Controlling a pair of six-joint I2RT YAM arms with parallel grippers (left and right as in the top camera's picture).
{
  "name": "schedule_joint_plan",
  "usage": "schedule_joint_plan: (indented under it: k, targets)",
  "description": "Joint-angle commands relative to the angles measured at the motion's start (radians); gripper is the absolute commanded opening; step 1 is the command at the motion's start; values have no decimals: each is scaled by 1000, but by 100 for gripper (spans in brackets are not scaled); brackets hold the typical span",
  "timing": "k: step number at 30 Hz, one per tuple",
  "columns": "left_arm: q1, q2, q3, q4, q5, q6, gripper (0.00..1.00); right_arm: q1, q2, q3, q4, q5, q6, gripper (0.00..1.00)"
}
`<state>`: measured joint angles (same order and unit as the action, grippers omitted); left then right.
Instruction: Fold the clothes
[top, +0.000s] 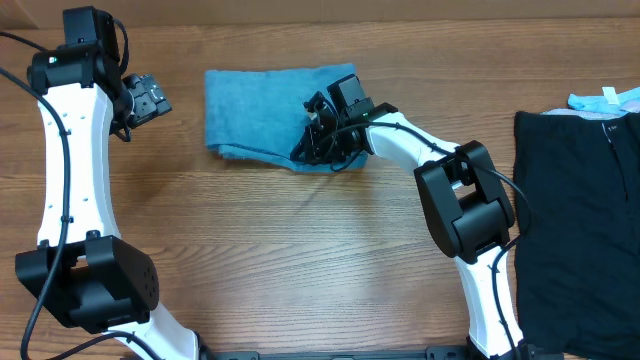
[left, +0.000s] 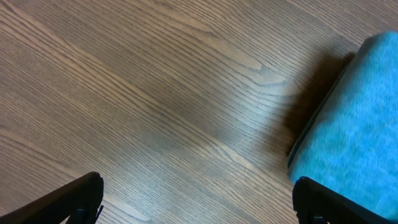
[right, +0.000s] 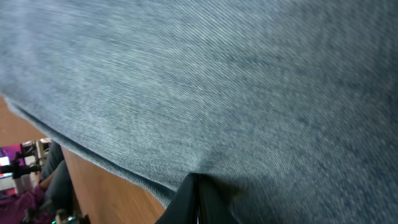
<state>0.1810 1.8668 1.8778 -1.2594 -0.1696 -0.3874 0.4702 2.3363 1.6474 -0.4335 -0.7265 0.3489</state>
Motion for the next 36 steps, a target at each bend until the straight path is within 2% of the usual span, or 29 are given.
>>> schedule_joint_plan:
  k: [1,4,6,14,19,22,25,26,27,29,30,34,36]
  targets:
    - [2,3,-2,1,-14,-2,100,-6,-80,35,38,-15,3,4]
    - [2,3,-2,1,-14,-2,100,5,-177,63,97,-27,3,4]
    - [2,3,-2,1,-14,-2,100,23,-174,61,144,-23,3,4]
    - [2,3,-2,1,-14,-2,100,139,29,61,447,-8,71,4]
    - [2,3,-2,1,-14,-2,100,216,161,60,475,52,68,4]
    - [2,3,-2,1,-14,-2,100,188,116,86,475,39,67,4]
    - [2,3,-2,1,-14,-2,100,90,-28,120,337,7,67,4]
    - [2,3,-2,1,-14,-2,100,37,-84,120,231,6,47,4]
    - [2,3,-2,1,-14,-2,100,-43,-141,120,53,7,-14,4]
    - [2,3,-2,1,-14,-2,100,-124,-160,120,-146,7,-51,4]
    - [2,3,-2,1,-14,-2,100,-169,-153,117,-283,19,-122,4]
    - [2,3,-2,1,-14,-2,100,-204,-150,39,-425,54,-319,4]
    - [2,3,-2,1,-14,-2,100,-202,-149,-17,-417,87,-332,4]
